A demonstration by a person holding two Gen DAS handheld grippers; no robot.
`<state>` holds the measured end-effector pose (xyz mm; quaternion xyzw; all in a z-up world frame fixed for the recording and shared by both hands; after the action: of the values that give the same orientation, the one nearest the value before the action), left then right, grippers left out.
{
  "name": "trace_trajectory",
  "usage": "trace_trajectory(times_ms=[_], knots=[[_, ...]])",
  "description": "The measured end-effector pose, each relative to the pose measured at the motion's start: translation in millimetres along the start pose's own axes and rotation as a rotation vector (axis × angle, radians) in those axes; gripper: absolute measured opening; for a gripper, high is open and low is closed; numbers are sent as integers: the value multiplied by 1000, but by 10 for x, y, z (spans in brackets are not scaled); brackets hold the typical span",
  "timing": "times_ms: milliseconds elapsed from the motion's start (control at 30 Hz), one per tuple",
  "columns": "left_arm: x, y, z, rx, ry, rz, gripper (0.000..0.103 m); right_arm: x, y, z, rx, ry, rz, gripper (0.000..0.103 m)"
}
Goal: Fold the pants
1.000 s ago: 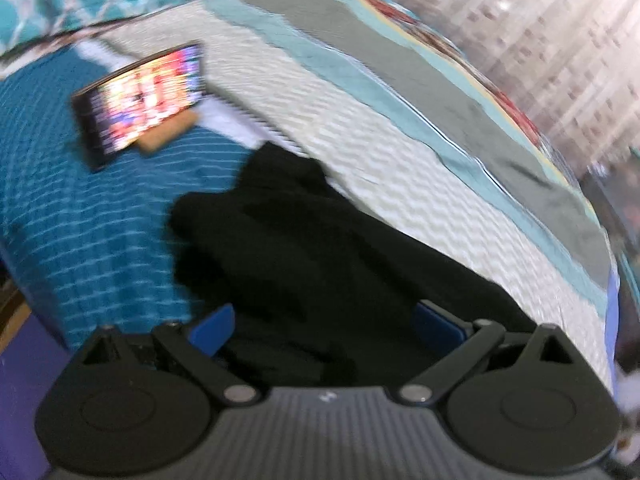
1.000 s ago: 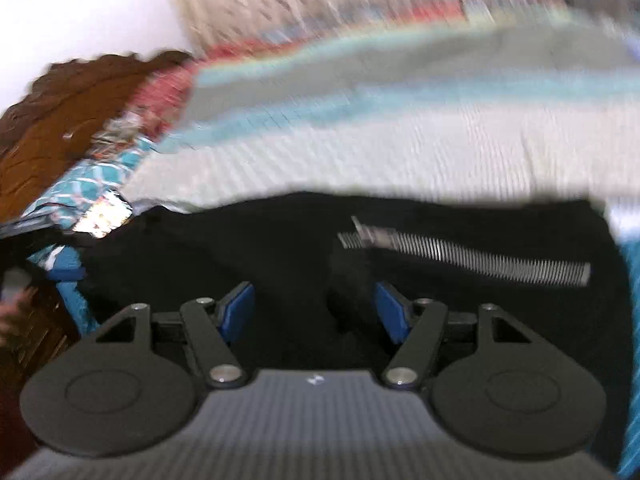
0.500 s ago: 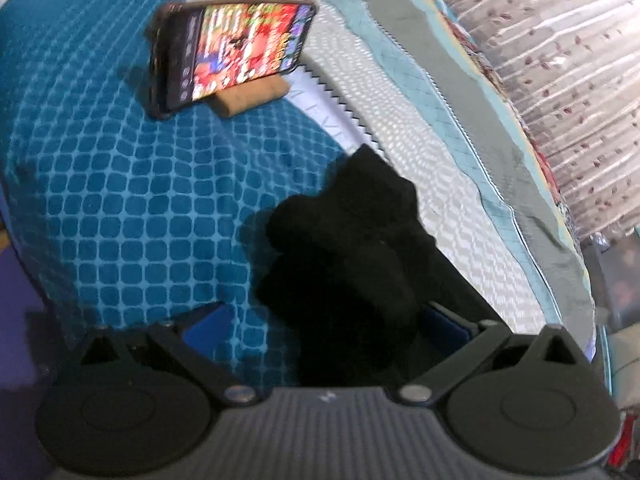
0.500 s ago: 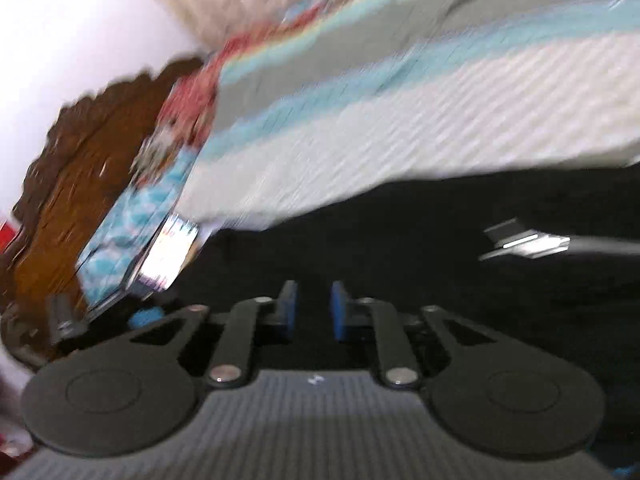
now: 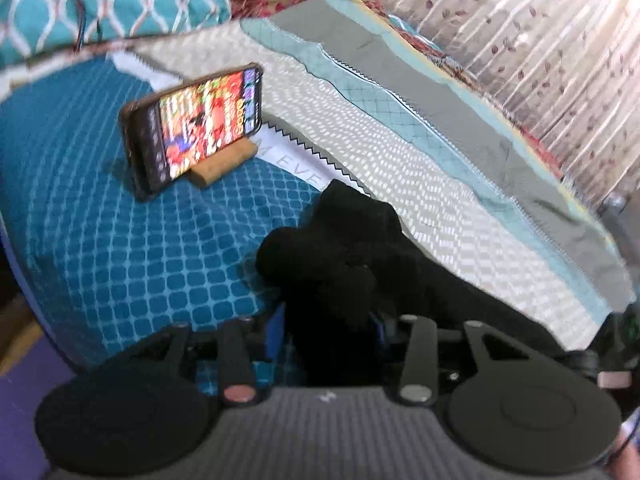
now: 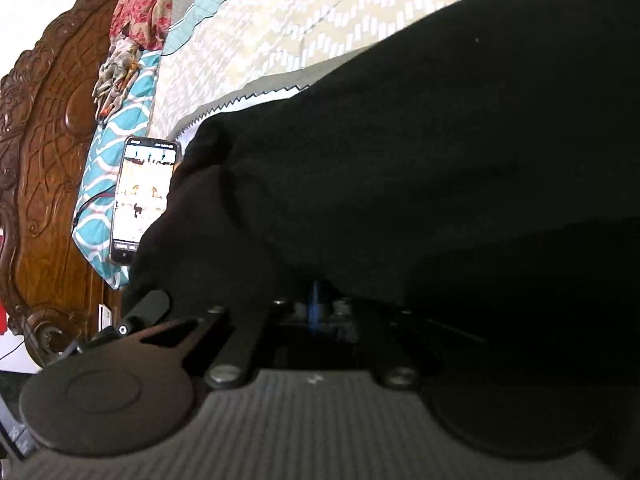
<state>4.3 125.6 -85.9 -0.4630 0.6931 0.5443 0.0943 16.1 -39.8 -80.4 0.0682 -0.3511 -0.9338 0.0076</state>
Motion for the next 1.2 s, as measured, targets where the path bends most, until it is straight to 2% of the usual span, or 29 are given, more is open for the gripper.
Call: trace_trajectory(times_ms=[33,67,133,200,267,300,333,400,433,500,600,733,867,933,967,1000,1033,1100,1200], knots=[[2,6,-31,-14,-7,2,51,2,16,-42,-12,-14,-2,0],[7,21,-54,-17,-5,4,57,9,11,-52,-26,-34,-4,0],[4,34,-90,-4,1,3,79,25,13,-96,-53,-72,-4,0],[-26,21,-90,-15,0,1,93,41,71,-124,-62,-85,-1,0],[-86,-32,-89,-7,5,-8,94,23,93,-101,-64,-88,-2,0],[-103,-81,-76,-6,11,-4,87,26,90,-93,-68,-94,-3,0],[-112,-145,-49,-5,25,9,66,28,91,-105,-74,-102,-4,1],[-106,-265,-18,6,38,32,37,29,98,-124,-84,-119,-6,0],[-96,-306,-15,12,39,41,27,22,119,-141,-88,-127,-6,0],[-91,-273,-49,25,40,24,22,43,197,-207,-93,-135,-5,1],[-75,-86,-320,37,-94,-58,20,42,241,-239,-107,-149,-9,2],[218,119,-945,59,-418,-163,20,-57,426,-275,-130,-158,-86,12],[598,84,-1373,105,-635,-157,19,-246,804,-278,-150,-150,-226,24],[783,39,-1527,126,-723,-139,19,-305,984,-262,-125,-116,-284,42],[848,26,-1580,126,-755,-134,19,-319,1056,-243,-101,-91,-311,45],[918,6,-1618,121,-792,-129,20,-324,1104,-210,-85,-60,-331,52],[975,-14,-1637,115,-824,-126,20,-322,1148,-159,-88,-26,-345,65],[1015,-9,-1641,114,-850,-130,20,-305,1156,-85,-108,10,-348,81],[996,83,-1612,129,-856,-139,30,-282,993,-46,-110,0,-304,82]])
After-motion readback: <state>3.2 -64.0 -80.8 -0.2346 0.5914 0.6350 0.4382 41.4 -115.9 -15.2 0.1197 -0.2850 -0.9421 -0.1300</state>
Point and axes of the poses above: each gripper's, at about its wrist camera, not at the fingertips, and y roughly against the way its jaws point, z to its left, x to its underside, the point moved 9 cm from there along -y, roughly the way its jaws point, and after that the axes turned 4 degrees about -y, right-handed, at the moved point
